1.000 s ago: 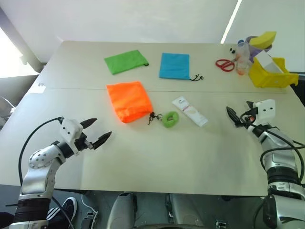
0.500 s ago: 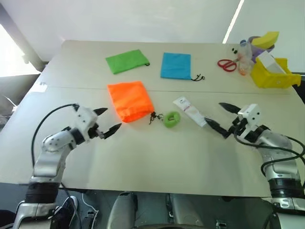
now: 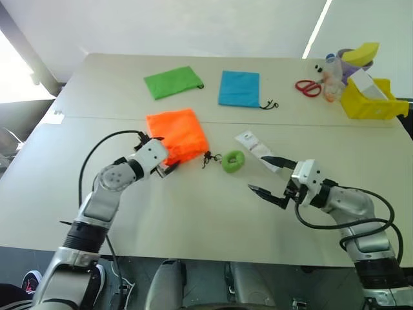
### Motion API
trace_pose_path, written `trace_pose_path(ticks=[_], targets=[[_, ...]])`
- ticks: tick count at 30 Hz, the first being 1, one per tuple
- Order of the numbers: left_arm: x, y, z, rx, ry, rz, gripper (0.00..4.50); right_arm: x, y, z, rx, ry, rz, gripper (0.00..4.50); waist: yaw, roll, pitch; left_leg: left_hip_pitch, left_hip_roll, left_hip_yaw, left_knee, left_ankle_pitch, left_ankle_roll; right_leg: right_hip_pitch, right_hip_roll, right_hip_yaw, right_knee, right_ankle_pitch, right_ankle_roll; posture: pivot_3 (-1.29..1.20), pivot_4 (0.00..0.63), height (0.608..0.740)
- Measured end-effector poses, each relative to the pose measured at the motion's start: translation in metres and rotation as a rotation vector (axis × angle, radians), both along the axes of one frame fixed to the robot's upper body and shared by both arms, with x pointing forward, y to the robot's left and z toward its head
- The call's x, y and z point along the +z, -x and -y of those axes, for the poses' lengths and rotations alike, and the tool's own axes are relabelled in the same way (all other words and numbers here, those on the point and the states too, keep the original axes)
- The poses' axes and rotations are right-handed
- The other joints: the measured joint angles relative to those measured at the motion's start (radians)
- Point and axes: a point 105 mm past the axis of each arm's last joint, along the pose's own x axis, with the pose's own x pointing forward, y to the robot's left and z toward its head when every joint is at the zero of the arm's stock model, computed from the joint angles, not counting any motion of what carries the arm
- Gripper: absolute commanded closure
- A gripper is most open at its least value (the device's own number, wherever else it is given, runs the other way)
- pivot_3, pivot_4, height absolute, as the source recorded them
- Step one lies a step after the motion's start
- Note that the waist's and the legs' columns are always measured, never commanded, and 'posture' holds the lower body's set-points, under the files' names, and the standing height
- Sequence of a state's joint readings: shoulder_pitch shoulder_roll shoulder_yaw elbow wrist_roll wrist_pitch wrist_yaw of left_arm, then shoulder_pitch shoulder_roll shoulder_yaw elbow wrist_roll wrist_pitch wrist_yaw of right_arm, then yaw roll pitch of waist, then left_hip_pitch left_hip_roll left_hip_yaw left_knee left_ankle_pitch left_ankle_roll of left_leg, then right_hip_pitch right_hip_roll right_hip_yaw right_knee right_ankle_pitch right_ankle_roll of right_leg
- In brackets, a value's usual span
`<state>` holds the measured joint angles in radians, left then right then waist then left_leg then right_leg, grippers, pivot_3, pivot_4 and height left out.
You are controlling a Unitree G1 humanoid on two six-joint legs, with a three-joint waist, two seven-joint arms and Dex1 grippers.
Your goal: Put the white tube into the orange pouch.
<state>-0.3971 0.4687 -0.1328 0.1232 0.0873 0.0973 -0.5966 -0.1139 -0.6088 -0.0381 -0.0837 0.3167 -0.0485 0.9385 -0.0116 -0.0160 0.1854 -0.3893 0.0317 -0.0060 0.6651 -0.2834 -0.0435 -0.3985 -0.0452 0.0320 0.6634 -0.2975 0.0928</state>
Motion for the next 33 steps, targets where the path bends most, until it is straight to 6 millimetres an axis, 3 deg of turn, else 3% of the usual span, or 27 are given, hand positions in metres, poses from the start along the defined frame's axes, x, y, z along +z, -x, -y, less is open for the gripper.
trace_pose_path(ticks=[6,7,9,15,17,26,33], targets=[[0.002,-0.001,-0.001,0.017,-0.012,0.013,0.00,0.000,-0.002,0.002,-0.015,0.007,0.009,0.04,-0.001,0.000,0.000,0.000,0.000,0.000,0.000,0.000,0.000,0.000,0.001,-0.001,0.001,0.000,0.000,0.00,0.150,0.740],[0.002,-0.001,-0.002,0.018,-0.013,0.014,0.25,0.000,-0.002,0.003,-0.020,0.007,0.009,0.01,-0.001,0.000,0.000,0.000,0.000,0.000,0.000,0.000,0.000,0.000,0.001,-0.001,0.001,0.000,0.000,0.00,0.150,0.740],[0.002,-0.001,-0.002,0.022,-0.016,0.016,0.80,0.000,-0.003,0.003,-0.023,0.012,0.014,0.00,0.000,0.000,0.000,0.000,0.000,0.000,0.000,0.000,0.000,0.000,0.000,-0.001,0.001,0.000,0.000,0.00,0.150,0.740],[0.001,-0.003,-0.005,0.040,-0.019,0.011,3.68,-0.003,-0.007,0.008,-0.043,0.018,0.012,0.00,0.000,0.000,0.000,0.000,0.000,0.000,0.000,0.000,0.000,0.000,0.001,-0.001,0.001,0.000,0.000,0.00,0.150,0.740],[0.000,-0.003,-0.005,0.043,-0.020,0.005,4.44,-0.004,-0.007,0.008,-0.046,0.019,0.012,0.00,-0.001,0.000,0.000,0.000,0.000,0.000,0.000,0.000,0.000,0.000,0.001,-0.001,0.001,0.000,0.000,0.00,0.150,0.740],[0.001,0.004,-0.005,0.013,0.013,-0.040,4.44,-0.007,-0.013,0.015,-0.074,0.025,0.023,0.00,-0.001,0.000,0.000,0.000,0.000,0.000,0.000,0.000,0.000,0.000,0.001,-0.001,0.001,0.000,0.000,0.00,0.150,0.740],[0.005,0.035,0.000,-0.110,0.033,-0.141,4.44,-0.009,-0.014,0.018,-0.082,0.045,0.031,0.00,-0.003,0.000,0.000,0.000,0.000,0.000,0.000,0.000,0.000,0.000,0.000,0.000,0.001,0.000,0.000,0.00,0.150,0.740]])
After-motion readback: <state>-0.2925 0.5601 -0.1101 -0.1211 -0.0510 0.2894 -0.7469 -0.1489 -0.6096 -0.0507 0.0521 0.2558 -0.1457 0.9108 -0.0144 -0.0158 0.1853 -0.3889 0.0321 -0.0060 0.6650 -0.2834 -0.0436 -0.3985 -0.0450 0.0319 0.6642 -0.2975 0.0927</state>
